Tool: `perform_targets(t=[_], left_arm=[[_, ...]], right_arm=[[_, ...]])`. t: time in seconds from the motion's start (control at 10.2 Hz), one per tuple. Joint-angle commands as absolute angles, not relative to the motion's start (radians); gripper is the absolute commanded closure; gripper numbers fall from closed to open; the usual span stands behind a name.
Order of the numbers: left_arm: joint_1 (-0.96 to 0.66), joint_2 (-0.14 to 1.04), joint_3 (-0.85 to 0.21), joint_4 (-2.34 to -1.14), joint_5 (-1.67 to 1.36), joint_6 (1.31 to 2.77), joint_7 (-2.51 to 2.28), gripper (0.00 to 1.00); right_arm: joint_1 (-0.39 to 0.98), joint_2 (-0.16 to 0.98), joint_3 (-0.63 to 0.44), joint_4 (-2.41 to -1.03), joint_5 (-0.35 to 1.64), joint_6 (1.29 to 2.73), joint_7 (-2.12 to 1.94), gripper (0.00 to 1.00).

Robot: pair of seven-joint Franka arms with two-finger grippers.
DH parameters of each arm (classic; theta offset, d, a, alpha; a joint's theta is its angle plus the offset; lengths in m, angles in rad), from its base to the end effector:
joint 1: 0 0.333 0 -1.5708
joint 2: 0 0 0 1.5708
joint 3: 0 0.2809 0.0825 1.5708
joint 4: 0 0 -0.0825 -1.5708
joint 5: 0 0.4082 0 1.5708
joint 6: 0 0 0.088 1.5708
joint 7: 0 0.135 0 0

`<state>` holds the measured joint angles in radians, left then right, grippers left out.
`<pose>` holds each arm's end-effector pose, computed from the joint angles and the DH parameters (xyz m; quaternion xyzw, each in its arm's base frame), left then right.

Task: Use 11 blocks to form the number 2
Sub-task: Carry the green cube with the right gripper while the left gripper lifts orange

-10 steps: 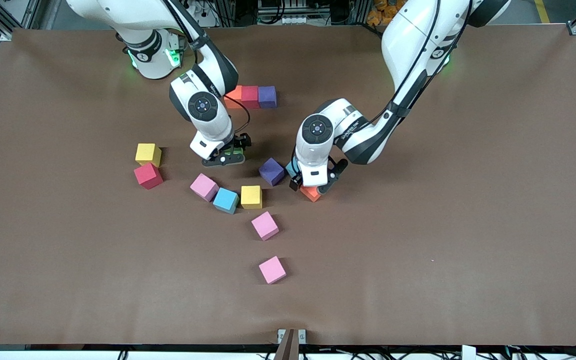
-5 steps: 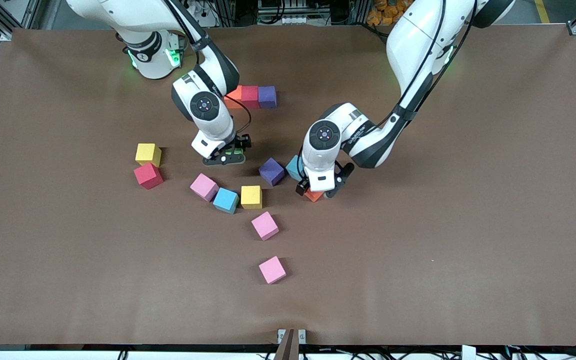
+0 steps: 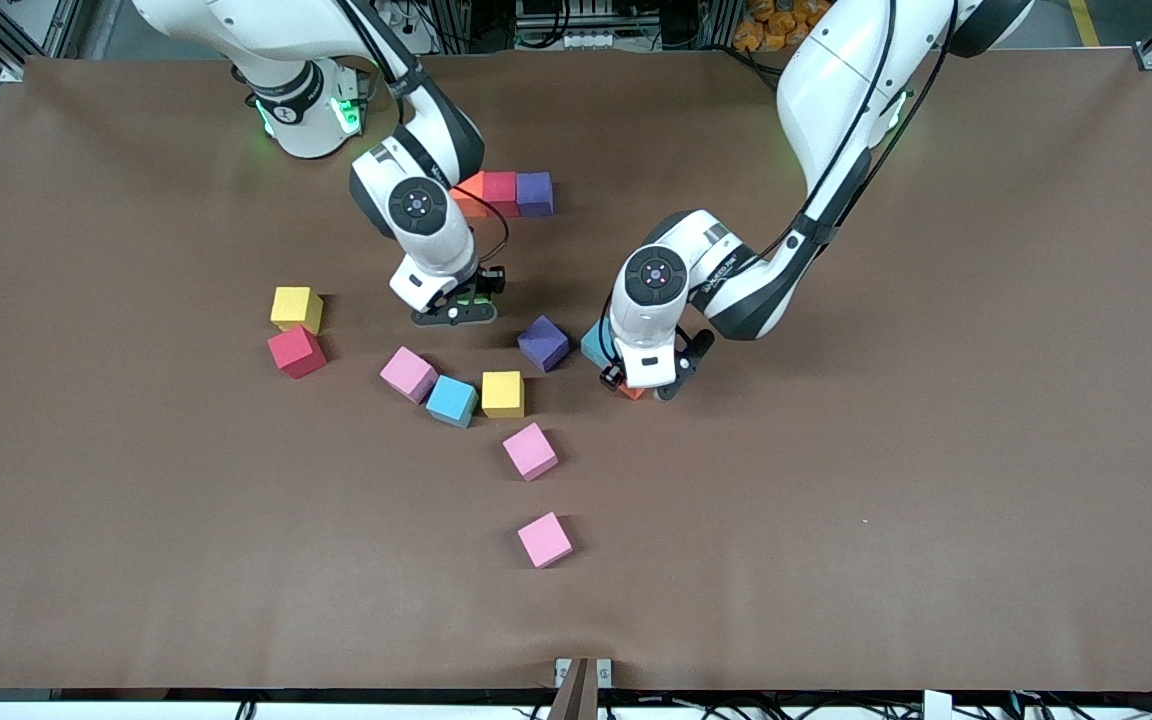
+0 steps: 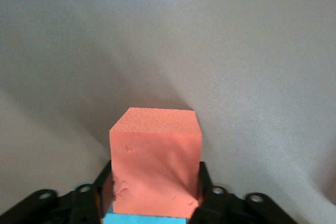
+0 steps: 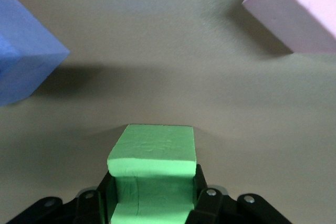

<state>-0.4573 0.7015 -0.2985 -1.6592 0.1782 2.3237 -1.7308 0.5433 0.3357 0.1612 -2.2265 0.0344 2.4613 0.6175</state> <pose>0.5047 -0.4538 0.1420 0.8958 0.4433 -0.0293 0.0095 0.4057 0.3532 0.1339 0.9978 0.0264 -0.0609 0.0008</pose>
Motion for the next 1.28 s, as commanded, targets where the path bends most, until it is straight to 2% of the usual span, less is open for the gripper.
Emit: perform_targets(t=[0.0, 0.2, 0.3, 0.39, 0.69, 0.98, 1.18], left_arm=[[-0.453, 0.698, -0.305, -1.669, 0.206, 2.319, -1.732, 0.54], [-0.456, 0.693, -0.305, -1.669, 0.204, 2.319, -1.732, 0.59], [-0.453, 0.684, -0.308, -1.664, 0.204, 2.316, -1.723, 0.61], [-0.443, 0.664, -0.314, -1.663, 0.204, 2.309, -1.720, 0.62], [-0.445, 0.653, -0.343, -1.577, 0.190, 2.157, -1.600, 0.62], [-0.448, 0.635, -0.382, -1.554, 0.193, 2.145, -1.476, 0.62], [-0.483, 0.643, -0.380, -1.505, 0.198, 2.077, -1.375, 0.59]], right_arm=[[0.583, 0.296, 0.189, -2.224, 0.018, 2.451, 0.743, 1.00], [0.638, 0.282, 0.205, -2.195, 0.018, 2.425, 0.840, 1.00], [0.634, 0.270, 0.266, -2.197, 0.020, 2.424, 0.873, 1.00], [0.630, 0.264, 0.294, -2.197, 0.018, 2.424, 0.908, 1.00], [0.630, 0.265, 0.347, -2.212, 0.018, 2.428, 0.954, 1.00], [0.634, 0.273, 0.348, -2.249, 0.006, 2.451, 0.954, 1.00], [0.635, 0.276, 0.350, -2.293, 0.005, 2.521, 0.954, 1.00]])
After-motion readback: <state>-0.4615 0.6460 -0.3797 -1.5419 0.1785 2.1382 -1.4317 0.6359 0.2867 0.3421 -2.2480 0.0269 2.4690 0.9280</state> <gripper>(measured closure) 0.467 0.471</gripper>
